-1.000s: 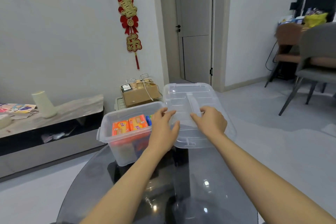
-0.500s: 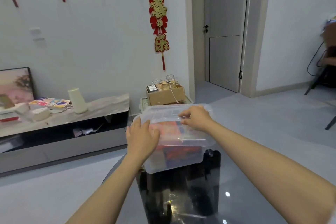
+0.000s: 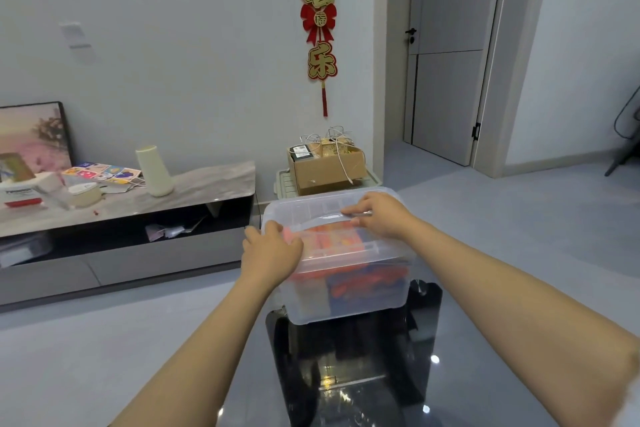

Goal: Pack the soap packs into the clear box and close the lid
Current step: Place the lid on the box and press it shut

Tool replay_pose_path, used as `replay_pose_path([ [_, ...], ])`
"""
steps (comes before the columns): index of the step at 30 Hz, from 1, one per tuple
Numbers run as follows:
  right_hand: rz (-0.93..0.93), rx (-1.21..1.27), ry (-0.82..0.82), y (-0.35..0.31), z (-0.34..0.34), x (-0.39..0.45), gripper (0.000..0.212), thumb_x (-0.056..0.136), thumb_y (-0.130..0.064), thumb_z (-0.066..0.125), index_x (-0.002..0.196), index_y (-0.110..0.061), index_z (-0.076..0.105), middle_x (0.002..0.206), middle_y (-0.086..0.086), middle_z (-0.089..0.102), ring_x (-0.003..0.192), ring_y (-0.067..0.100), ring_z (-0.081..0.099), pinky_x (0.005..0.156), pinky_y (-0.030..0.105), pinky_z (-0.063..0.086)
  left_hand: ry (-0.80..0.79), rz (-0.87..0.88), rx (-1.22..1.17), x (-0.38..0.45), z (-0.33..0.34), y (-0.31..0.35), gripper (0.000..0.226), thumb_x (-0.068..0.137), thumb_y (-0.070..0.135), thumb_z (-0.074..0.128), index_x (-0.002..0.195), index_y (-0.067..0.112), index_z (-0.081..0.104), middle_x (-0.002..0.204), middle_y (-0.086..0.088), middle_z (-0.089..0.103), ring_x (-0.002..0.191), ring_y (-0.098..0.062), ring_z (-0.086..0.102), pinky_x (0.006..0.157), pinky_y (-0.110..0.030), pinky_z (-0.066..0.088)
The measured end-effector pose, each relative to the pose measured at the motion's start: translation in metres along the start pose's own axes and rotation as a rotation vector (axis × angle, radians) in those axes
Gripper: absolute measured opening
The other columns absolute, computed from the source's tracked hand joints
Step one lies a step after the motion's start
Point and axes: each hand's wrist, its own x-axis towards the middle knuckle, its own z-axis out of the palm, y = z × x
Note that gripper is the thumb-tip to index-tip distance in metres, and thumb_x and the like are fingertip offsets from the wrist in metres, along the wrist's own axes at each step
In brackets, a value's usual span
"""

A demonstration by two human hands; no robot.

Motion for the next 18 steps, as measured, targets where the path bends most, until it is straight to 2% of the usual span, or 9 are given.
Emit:
replay_pose_path([
  [2, -0.006, 0.026, 0.0, 0.001, 0.0, -0.002, 0.033, 0.091, -0.028, 0.057, 0.124, -0.027, 0.062, 0.112, 0.0, 0.059, 0.113, 0.023, 0.053, 0.088, 0.023, 0.035, 0.031, -0.004, 0.079, 0.003, 0.001, 0.0, 0.052, 0.088, 0.047, 0.04, 0.132, 0.019, 0.039, 0.134, -0.014, 0.035, 0.125, -0.033, 0.036, 0.103, -0.043, 0.029],
  [6, -0.006, 0.064, -0.026, 0.003, -0.004, -0.011, 0.034, 0.093, -0.024, 0.054, 0.126, -0.024, 0.061, 0.132, -0.002, 0.06, 0.121, 0.016, 0.054, 0.095, 0.018, 0.034, -0.022, -0.028, 0.055, 0.007, 0.0, -0.002, 0.056, 0.087, 0.053, 0.041, 0.134, 0.022, 0.037, 0.139, -0.013, 0.032, 0.129, -0.032, 0.033, 0.104, -0.044, 0.029],
  [8, 0.014, 0.074, -0.014, 0.011, -0.007, -0.02, 0.036, 0.093, -0.023, 0.053, 0.128, -0.021, 0.059, 0.135, -0.002, 0.059, 0.123, 0.014, 0.054, 0.095, 0.016, 0.033, -0.042, -0.039, 0.022, 0.009, -0.002, -0.004, 0.058, 0.086, 0.055, 0.043, 0.134, 0.024, 0.037, 0.14, -0.012, 0.03, 0.131, -0.032, 0.032, 0.105, -0.045, 0.029],
  [11, 0.174, 0.011, 0.142, 0.033, -0.009, -0.034, 0.041, 0.095, -0.025, 0.044, 0.135, -0.02, 0.05, 0.143, 0.002, 0.051, 0.13, 0.023, 0.047, 0.105, 0.03, 0.036, -0.037, -0.062, -0.135, 0.011, -0.004, -0.006, 0.051, 0.087, 0.049, 0.049, 0.129, 0.021, 0.043, 0.139, -0.013, 0.028, 0.131, -0.032, 0.029, 0.104, -0.045, 0.033],
  [13, 0.277, 0.184, 0.132, 0.041, -0.009, -0.039, 0.045, 0.097, -0.024, 0.04, 0.142, -0.016, 0.04, 0.148, 0.007, 0.043, 0.133, 0.027, 0.042, 0.105, 0.033, 0.034, -0.002, -0.083, -0.238, 0.012, -0.003, -0.005, 0.042, 0.09, 0.041, 0.05, 0.126, 0.019, 0.047, 0.139, -0.014, 0.027, 0.13, -0.032, 0.028, 0.1, -0.042, 0.035],
  [14, 0.3, 0.281, 0.115, 0.041, -0.009, -0.04, 0.045, 0.098, -0.024, 0.039, 0.142, -0.014, 0.037, 0.146, 0.009, 0.044, 0.13, 0.028, 0.044, 0.1, 0.031, 0.036, 0.012, -0.103, -0.274, 0.012, -0.002, -0.005, 0.039, 0.091, 0.038, 0.049, 0.125, 0.019, 0.048, 0.14, -0.015, 0.027, 0.13, -0.033, 0.028, 0.099, -0.042, 0.036],
  [16, 0.356, 0.409, 0.108, 0.038, -0.01, -0.04, 0.043, 0.098, -0.024, 0.039, 0.14, -0.012, 0.039, 0.14, 0.012, 0.049, 0.124, 0.03, 0.049, 0.093, 0.031, 0.038, 0.008, -0.148, -0.312, 0.012, -0.002, -0.003, 0.038, 0.092, 0.038, 0.048, 0.126, 0.022, 0.048, 0.141, -0.016, 0.026, 0.126, -0.036, 0.033, 0.099, -0.042, 0.036],
  [18, 0.438, 0.538, 0.127, 0.037, -0.008, -0.041, 0.043, 0.097, -0.026, 0.04, 0.137, -0.011, 0.042, 0.135, 0.014, 0.053, 0.119, 0.033, 0.053, 0.095, 0.038, 0.044, -0.04, -0.181, -0.354, 0.011, -0.002, -0.004, 0.042, 0.091, 0.038, 0.048, 0.131, 0.027, 0.044, 0.143, -0.017, 0.025, 0.112, -0.034, 0.042, 0.095, -0.042, 0.039],
])
